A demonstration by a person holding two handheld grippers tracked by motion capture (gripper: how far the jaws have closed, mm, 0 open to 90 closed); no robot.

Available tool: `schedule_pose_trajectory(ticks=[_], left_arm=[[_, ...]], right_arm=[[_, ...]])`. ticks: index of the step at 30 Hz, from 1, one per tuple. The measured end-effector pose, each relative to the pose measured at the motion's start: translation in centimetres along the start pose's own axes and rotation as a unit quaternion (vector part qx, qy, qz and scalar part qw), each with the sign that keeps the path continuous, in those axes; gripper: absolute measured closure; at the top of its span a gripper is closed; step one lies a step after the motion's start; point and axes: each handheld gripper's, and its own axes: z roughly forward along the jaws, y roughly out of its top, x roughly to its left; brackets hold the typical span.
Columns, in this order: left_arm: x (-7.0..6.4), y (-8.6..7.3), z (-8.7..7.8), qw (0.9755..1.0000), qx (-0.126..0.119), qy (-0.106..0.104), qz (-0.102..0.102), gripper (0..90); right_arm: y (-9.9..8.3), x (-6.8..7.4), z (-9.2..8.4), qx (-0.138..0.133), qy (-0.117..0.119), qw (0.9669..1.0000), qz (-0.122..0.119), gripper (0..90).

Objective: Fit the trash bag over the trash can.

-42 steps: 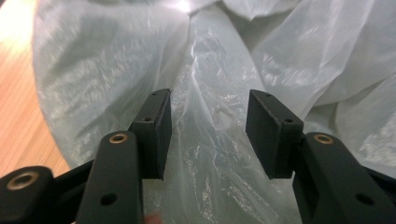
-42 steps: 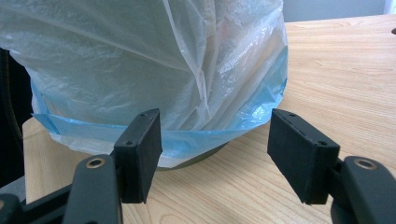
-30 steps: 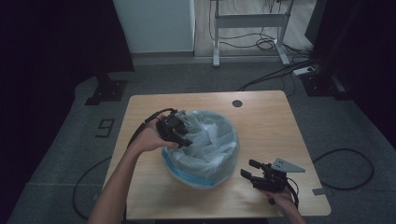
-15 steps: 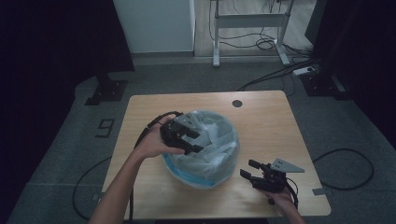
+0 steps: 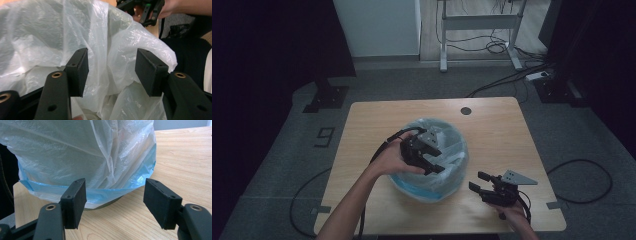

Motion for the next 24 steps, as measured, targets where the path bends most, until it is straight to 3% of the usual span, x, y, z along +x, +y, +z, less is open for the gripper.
schedule_pose_trajectory(ticks=[9,16,24], left_arm=[[-0.2,-0.3,0.2,0.9999,0.009,0.006,0.004,43.6],[0.1,-2.2,-1.9,0.9987,-0.037,0.027,-0.022,41.1],[-0.3,-5.3,-4.9,0.9923,-0.098,0.047,-0.059,38.5]], right_arm=[[0.0,-0.1,-0.1,0.002,-0.002,1.0,0.0,33.9],[0.1,-0.4,-0.3,-0.003,-0.007,1.0,0.002,34.0],[0.1,-0.4,-0.3,-0.002,-0.011,0.9999,0.002,33.9]])
